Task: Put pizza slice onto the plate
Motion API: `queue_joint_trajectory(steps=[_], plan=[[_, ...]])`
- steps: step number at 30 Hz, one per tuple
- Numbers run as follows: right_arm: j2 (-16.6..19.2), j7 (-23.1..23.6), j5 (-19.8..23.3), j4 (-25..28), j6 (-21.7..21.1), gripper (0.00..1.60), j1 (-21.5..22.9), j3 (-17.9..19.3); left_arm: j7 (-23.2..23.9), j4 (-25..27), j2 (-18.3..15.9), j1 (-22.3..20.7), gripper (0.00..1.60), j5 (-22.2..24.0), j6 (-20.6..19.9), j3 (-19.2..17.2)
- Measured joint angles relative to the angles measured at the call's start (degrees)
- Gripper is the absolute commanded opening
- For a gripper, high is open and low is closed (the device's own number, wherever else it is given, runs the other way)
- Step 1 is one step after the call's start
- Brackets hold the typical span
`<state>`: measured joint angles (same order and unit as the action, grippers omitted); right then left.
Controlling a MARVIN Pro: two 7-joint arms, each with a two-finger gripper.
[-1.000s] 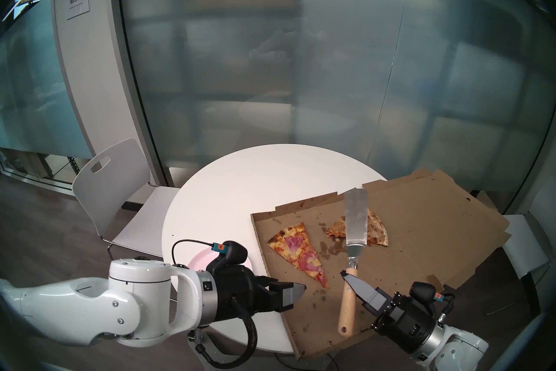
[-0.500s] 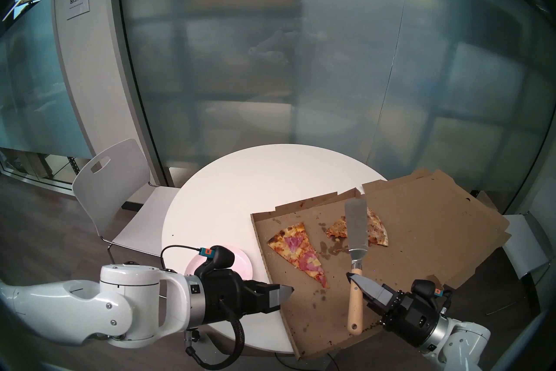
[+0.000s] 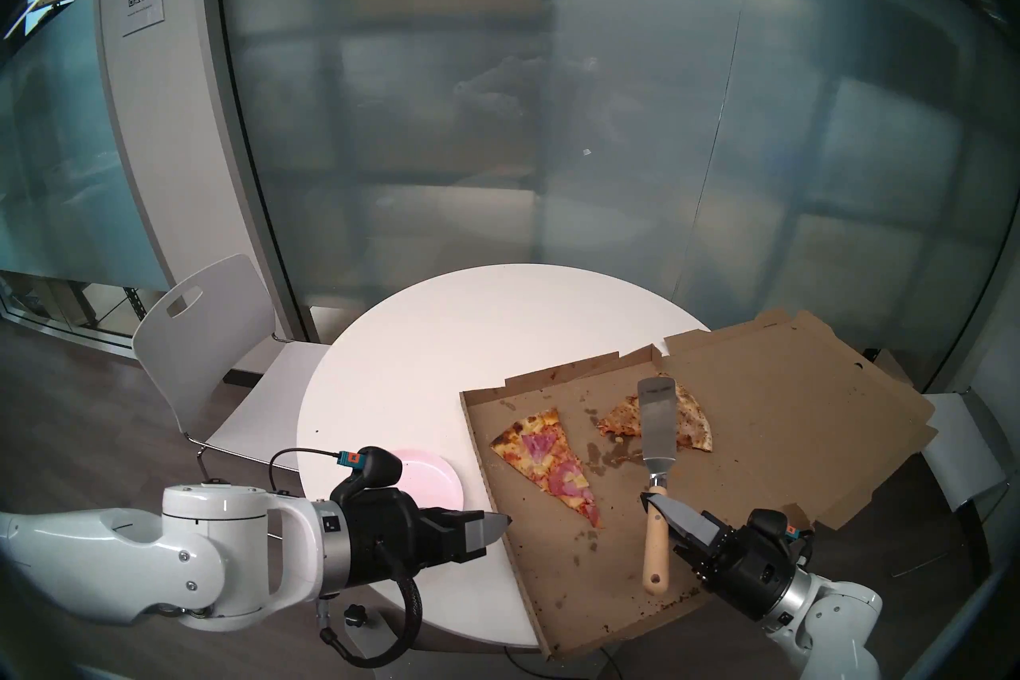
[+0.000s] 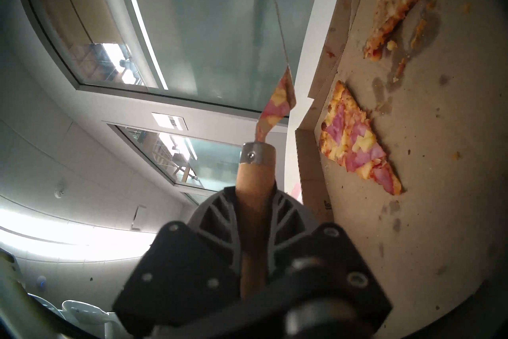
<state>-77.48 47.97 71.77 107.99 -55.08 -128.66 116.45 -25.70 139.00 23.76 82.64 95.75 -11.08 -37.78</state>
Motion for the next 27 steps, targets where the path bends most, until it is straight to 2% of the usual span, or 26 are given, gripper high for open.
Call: queue_joint_trajectory(steps=[6,12,21,27], plan=[[0.68,1.24,0.58,4.42,0.0,0.0,-3.6,2.21,0.25,0.02,-1.49,0.71,1.6,-0.01,1.83,-0.36],[-0.23,1.41,0.16,8.4,0.0,0.0,-7.95,3.72,0.05,0.05,-2.11,0.78,1.6,-2.77,4.24,-0.9],[-1.56,1.33,-2.49,11.08,-0.01,0.0,-14.14,5.63,-2.85,0.1,-3.03,0.95,1.6,-5.01,8.69,-1.73],[-0.6,1.02,-4.38,12.02,-0.01,0.0,-16.73,5.57,-5.17,0.1,-3.16,1.53,1.6,-6.33,12.03,-1.92]])
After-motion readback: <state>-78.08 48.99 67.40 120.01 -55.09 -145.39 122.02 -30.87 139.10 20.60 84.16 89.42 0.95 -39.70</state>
